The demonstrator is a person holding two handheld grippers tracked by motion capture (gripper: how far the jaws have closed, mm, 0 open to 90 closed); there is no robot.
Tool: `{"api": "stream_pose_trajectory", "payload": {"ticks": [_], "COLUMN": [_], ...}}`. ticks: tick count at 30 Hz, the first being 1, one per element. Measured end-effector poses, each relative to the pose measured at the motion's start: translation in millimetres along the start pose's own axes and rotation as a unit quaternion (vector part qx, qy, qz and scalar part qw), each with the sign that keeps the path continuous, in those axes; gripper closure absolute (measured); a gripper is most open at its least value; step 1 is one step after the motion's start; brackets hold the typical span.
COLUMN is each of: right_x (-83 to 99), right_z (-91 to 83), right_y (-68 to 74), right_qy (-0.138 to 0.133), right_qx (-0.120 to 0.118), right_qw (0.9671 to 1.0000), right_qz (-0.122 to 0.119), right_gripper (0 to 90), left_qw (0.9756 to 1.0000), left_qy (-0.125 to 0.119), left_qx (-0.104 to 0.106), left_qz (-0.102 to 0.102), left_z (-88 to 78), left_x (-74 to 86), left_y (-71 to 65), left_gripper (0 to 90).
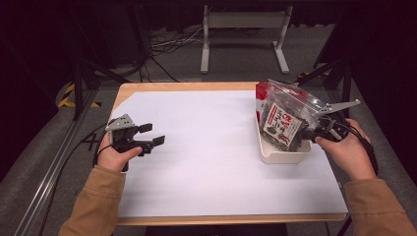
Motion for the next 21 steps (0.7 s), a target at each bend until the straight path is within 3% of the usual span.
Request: {"api": "stream_pose_trajectory", "payload": {"ticks": [9,15,21], "right_x": [-0.6,-3.0,-5.9], "right_z": [0.7,-1.3,-4.2], "right_y": [-7.2,-7.5,-1.4], "right_qy": [-0.013,-0.047,-0.097], "right_qx": [0.002,-0.011,-0.023], "right_qw": [0.9998,0.9986,0.9946], "right_qz": [0.018,0.023,0.032], "right_gripper": [79.3,77.1,59.5], "left_qw": [1.0,1.0,1.0], "left_qy": [0.003,0.0,-0.004], "left_qx": [0.002,0.001,-0.006], "left_qz": [-0.004,-0.005,0.006], "left_z": [2.4,1.3,-3.4], "left_x": [0.7,0.1,0.6], "left_y": [0.2,1.7,1.0], "left_gripper": [23.3,21.9,18.5]}}
Point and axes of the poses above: each handheld gripper's, and its own axes: z roughly forward along the jaws, x roughly out of its underside, y roughly to its left, the point moved 10 cm from there along z, roughly forward along the jaws, and after that the axes turned 3 degrees about -x, right-handed, at the moved point
